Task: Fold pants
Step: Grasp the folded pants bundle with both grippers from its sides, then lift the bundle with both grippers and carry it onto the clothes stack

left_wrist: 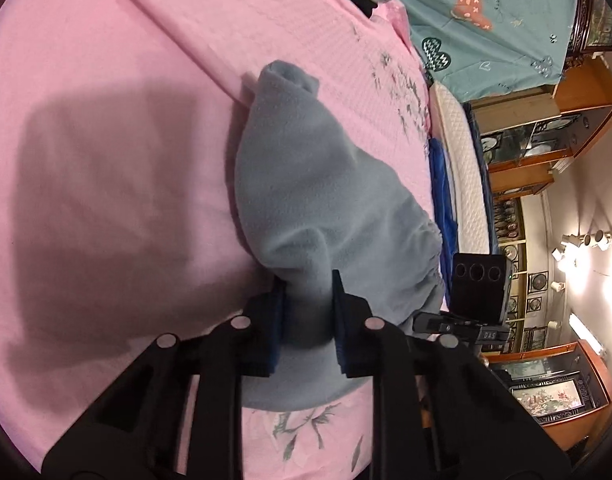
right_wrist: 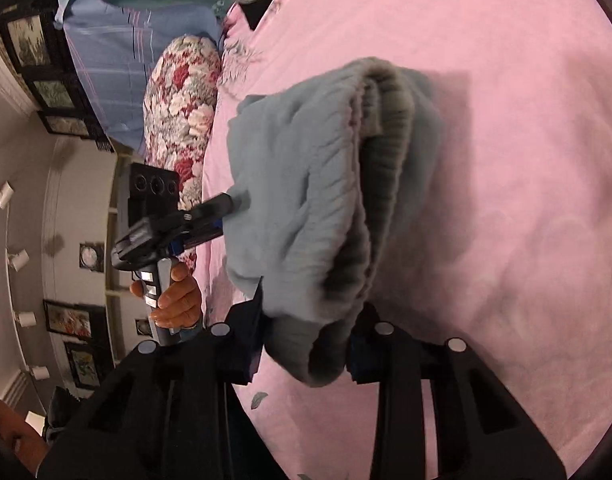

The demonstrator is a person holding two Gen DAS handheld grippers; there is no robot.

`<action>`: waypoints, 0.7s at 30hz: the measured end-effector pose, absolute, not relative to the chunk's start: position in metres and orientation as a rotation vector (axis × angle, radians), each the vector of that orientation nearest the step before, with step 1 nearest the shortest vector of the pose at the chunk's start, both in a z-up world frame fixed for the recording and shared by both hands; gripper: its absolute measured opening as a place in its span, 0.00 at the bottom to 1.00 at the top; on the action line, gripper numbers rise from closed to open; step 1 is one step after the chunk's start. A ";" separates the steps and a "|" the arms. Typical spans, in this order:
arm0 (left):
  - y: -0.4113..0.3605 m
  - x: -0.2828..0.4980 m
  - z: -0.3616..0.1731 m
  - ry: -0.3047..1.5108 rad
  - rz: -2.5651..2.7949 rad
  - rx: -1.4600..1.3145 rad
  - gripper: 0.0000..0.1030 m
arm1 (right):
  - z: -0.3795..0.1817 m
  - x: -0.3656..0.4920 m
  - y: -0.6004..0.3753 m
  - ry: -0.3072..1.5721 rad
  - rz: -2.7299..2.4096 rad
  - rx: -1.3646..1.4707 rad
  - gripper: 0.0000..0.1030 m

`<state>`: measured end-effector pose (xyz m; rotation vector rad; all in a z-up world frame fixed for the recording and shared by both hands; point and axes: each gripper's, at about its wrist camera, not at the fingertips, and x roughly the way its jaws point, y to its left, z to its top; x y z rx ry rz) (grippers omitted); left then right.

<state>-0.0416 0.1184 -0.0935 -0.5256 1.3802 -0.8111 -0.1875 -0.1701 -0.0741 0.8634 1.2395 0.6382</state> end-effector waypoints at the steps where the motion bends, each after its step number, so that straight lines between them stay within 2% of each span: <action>1: 0.118 -0.044 -0.089 1.359 -0.815 -0.522 0.18 | -0.074 -0.189 -0.174 1.220 0.643 0.876 0.27; 7: 0.117 -0.042 -0.049 1.243 -0.844 -0.539 0.16 | -0.061 -0.190 -0.175 1.158 0.665 0.867 0.27; 12: 0.112 -0.006 -0.006 1.194 -0.827 -0.506 0.16 | -0.028 -0.180 -0.183 1.059 0.694 0.813 0.26; 16: 0.105 0.053 0.057 1.093 -0.790 -0.463 0.16 | 0.013 -0.147 -0.185 0.987 0.695 0.715 0.25; 21: 0.091 0.140 0.167 0.888 -0.731 -0.377 0.16 | 0.091 -0.065 -0.183 0.857 0.697 0.563 0.25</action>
